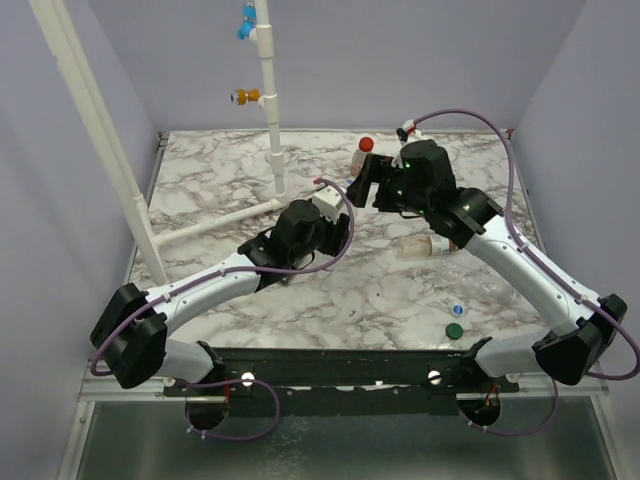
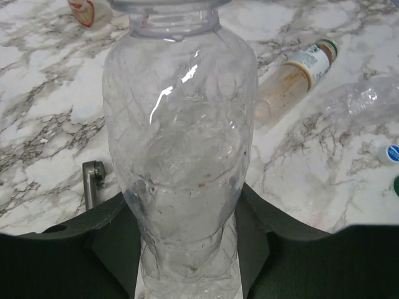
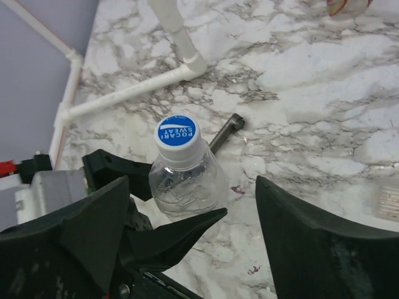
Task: Screw on the bottle caps
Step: Screw the bottle cap onto the plastic bottle.
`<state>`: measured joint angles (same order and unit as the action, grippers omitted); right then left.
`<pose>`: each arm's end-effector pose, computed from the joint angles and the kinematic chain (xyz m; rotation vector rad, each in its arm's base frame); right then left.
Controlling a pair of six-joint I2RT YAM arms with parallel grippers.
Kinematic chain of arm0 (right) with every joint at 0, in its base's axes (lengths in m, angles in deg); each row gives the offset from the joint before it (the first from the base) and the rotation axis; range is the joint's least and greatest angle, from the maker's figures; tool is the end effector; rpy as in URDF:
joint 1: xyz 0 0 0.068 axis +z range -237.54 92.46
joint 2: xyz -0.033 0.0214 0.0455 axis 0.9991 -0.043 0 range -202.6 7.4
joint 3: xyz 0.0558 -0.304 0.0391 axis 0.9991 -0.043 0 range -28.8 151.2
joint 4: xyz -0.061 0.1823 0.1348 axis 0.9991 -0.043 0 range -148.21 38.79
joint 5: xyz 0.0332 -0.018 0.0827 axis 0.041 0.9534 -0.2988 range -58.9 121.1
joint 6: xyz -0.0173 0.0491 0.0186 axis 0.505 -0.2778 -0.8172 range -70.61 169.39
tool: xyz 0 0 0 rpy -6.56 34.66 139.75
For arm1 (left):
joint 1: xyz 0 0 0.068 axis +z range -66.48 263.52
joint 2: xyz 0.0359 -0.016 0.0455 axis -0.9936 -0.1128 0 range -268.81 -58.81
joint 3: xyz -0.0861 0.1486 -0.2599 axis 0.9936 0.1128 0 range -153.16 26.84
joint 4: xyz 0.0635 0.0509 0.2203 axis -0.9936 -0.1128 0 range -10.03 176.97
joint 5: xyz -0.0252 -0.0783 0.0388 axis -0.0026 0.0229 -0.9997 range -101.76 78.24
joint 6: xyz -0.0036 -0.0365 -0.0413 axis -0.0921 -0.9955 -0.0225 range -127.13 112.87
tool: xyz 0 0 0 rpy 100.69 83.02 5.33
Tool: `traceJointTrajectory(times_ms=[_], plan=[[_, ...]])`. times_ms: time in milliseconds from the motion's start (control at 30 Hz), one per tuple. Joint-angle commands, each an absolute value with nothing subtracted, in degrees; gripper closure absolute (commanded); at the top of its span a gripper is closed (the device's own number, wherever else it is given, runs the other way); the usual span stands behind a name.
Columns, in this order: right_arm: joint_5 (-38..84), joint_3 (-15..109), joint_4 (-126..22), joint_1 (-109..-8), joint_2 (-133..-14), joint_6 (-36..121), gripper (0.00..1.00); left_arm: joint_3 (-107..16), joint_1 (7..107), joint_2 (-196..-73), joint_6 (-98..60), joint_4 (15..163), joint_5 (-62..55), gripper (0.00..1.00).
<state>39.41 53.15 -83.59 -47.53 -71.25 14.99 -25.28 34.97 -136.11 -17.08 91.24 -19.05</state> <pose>0.2102 0.1692 0.4297 -0.0132 2.1367 0.6356 0.1880 -0.2056 0.3324 0.5700 1.8892 -0.5536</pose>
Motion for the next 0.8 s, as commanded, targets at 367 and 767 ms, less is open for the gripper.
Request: traceJointTrajectory(times_ms=[367,767], plan=[[-18.5,36.1,-56.5,-67.4,-59.4,18.9,0.12,-19.5,49.0,-128.5,-27.2,100.0,42.0,1.00],[-33.0,22.9,-13.4,-67.5,-63.6,-7.9,0.33,-16.4,49.2,-131.2,-40.7,115.3,52.5,1.00]])
